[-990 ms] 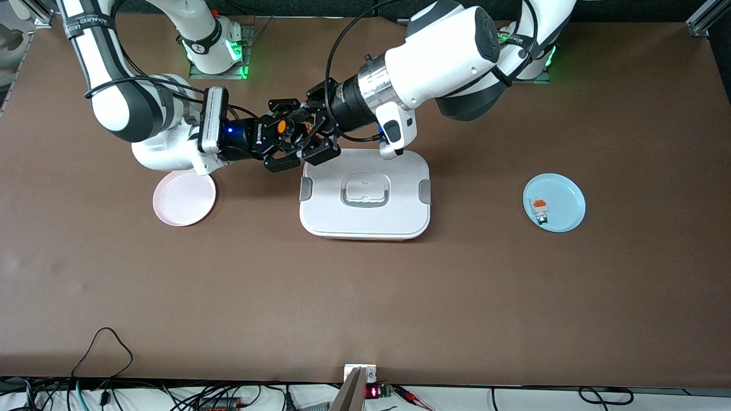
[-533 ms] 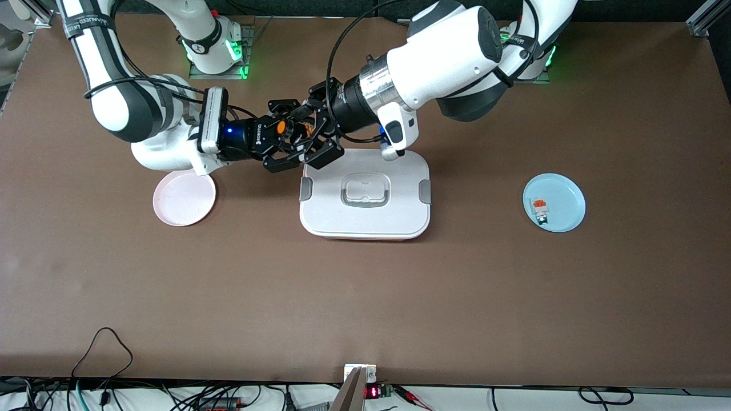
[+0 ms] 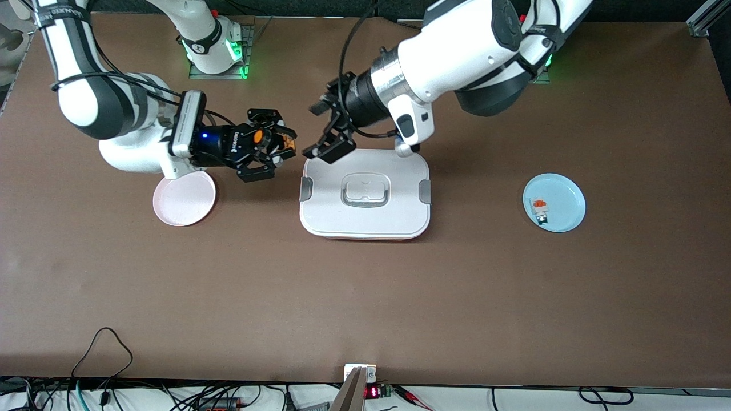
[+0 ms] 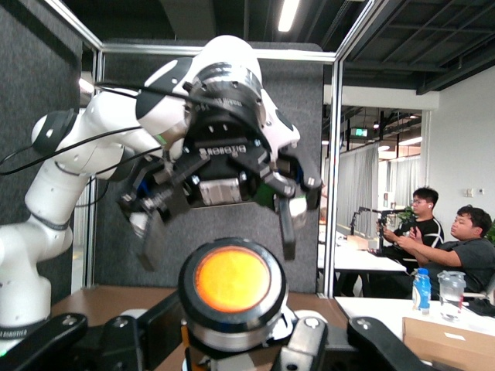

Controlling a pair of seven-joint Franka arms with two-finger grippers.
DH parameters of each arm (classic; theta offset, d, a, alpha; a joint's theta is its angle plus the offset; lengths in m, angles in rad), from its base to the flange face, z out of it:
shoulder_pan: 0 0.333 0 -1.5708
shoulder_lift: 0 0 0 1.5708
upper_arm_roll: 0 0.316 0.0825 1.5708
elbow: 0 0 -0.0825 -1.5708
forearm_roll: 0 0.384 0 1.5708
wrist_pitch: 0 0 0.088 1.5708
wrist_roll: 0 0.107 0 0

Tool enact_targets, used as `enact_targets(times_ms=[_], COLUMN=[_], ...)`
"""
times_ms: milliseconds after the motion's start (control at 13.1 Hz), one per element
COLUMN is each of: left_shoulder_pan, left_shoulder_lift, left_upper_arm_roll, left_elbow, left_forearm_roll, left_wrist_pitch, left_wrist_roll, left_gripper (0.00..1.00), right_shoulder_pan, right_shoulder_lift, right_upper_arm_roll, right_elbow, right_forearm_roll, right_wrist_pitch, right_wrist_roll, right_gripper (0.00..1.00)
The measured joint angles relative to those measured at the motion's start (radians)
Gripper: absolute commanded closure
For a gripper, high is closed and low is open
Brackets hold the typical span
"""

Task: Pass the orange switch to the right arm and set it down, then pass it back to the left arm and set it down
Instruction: 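Open the left gripper and withdraw it while the right gripper holds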

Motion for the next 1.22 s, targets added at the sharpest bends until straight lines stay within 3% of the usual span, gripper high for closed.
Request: enact_targets(times_ms=[305, 685, 914, 1218], left_shoulder_pan=[0.089, 0.237, 0.346, 0.500], left_shoulder_lift=[0.002, 0.003, -0.007, -0.070], left_upper_arm_roll=[0.006, 0.010, 0.010, 0.010], left_elbow=[-0.004, -0.034, -0.094, -0.191], left_forearm_roll=[0.119, 0.371, 0.475, 0.519], left_wrist_pitch=[-0.211, -0.450, -0.478, -0.480], left_wrist_roll=[0.131, 0.338, 0.503, 0.756], left_gripper=[0.00, 0.00, 0.00, 0.00], right_shoulder_pan=[-0.075, -0.153, -0.194, -0.239], right_shoulder_lift=[-0.031, -0.046, -0.052, -0.052], right_upper_arm_roll=[-0.001, -0.002, -0.002, -0.003], right_elbow=[0.000, 0.000, -0.001, -0.004], right_forearm_roll=[-0.166, -0.362, -0.497, -0.688], right_wrist_pitch=[-0.001, -0.013, -0.025, -0.027], right_wrist_roll=[0.026, 0.058, 0.067, 0.071], right_gripper=[0.86, 0.86, 0.86, 0.86])
